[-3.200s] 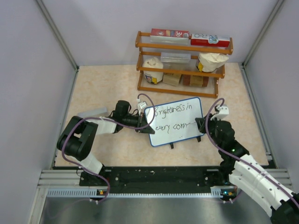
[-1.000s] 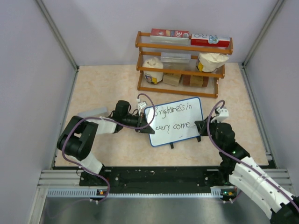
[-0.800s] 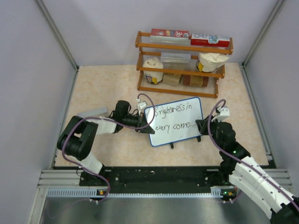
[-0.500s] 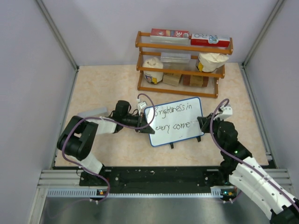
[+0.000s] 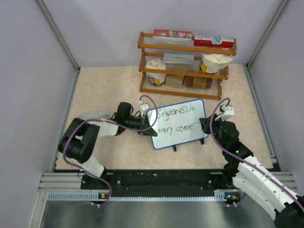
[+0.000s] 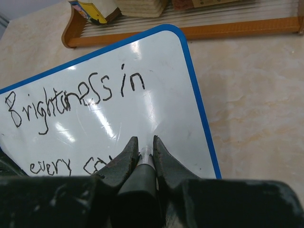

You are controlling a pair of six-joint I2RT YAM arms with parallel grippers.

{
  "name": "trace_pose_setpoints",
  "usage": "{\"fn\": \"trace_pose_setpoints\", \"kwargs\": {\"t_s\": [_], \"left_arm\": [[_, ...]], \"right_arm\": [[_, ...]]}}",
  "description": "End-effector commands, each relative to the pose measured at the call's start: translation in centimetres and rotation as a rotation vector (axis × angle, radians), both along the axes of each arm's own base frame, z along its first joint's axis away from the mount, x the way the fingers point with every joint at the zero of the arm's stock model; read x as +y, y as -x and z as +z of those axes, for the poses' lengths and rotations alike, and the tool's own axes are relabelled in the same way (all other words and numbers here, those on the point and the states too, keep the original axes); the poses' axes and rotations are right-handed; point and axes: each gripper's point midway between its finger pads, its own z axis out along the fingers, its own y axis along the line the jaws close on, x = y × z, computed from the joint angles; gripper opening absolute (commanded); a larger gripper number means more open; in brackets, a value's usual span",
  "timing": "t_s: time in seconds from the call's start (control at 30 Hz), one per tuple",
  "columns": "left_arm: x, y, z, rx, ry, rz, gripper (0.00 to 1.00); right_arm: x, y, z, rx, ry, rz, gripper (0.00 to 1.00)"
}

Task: Write a sentence on the whiteboard
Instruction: Write with the whiteboard marker on the whiteboard.

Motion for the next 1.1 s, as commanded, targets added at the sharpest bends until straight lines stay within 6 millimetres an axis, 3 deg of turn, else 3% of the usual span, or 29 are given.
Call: {"fn": "trace_pose_setpoints", "kwargs": {"t_s": [0.0, 0.47, 1.07], "left_arm": [[1.1, -1.6, -2.4, 0.000, -0.098, 0.109, 0.00], [1.1, -1.7, -2.3, 0.000, -0.096, 0.110, 0.00], [1.1, -1.6, -2.4, 0.002, -0.096, 0.107, 0.00]], "right_arm": [[0.1, -0.8, 2.4, -0.066, -0.037, -0.009, 0.00], [-0.4, 0.5, -0.8, 0.012, -0.003, -0.002, 0.00], [-0.7, 1.8, -3.3, 0.073, 0.018, 0.012, 0.00]]}}
